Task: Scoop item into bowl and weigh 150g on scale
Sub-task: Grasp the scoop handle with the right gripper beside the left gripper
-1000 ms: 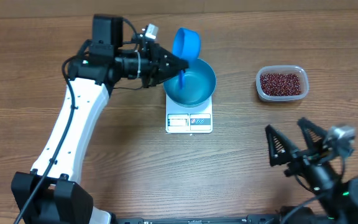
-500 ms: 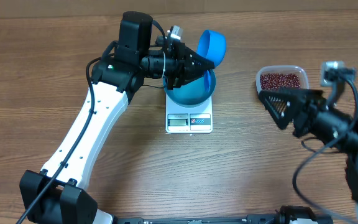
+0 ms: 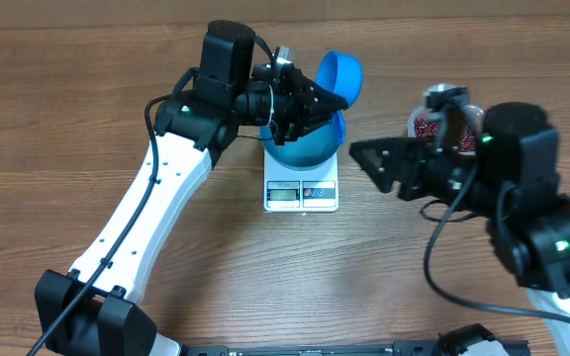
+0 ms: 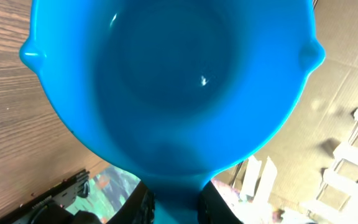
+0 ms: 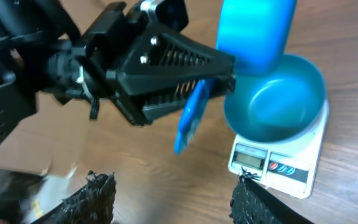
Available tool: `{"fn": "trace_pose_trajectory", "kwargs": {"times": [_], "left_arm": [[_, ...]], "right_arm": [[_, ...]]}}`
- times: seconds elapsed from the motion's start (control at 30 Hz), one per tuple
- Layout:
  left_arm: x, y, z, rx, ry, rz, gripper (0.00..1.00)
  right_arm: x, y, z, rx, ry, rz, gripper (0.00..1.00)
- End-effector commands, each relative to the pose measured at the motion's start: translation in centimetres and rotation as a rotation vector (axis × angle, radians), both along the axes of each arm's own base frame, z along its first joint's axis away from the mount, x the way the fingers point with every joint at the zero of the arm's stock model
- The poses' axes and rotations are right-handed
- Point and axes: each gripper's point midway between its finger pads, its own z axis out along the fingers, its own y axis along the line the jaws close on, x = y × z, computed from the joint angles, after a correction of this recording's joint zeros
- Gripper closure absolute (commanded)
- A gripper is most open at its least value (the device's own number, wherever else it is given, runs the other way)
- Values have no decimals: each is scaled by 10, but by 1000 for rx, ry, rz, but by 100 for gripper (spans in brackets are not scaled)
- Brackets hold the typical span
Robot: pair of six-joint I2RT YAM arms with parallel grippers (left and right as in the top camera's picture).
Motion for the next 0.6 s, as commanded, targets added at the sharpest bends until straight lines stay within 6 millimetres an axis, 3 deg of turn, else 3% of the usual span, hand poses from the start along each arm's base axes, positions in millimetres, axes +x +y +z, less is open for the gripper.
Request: {"fn": "trace_pose_trajectory", "kwargs": {"times": [0.0,0.2,0.37,0.57], "left_arm": [[0,-5,6,0,3,16,91],[-8,-15,5,-2,26,-1,90],[-8,-15,5,-2,25,-1,91],[0,-11,1,25,13,46,90]], "right_arm": [[20,-3,-3,-67,-16,-169,36],[35,36,-26,-91,16,-112,34],[50,39,-33,-111,3,-147,34],[60,34,-25,-112,-42,-194,39]]}}
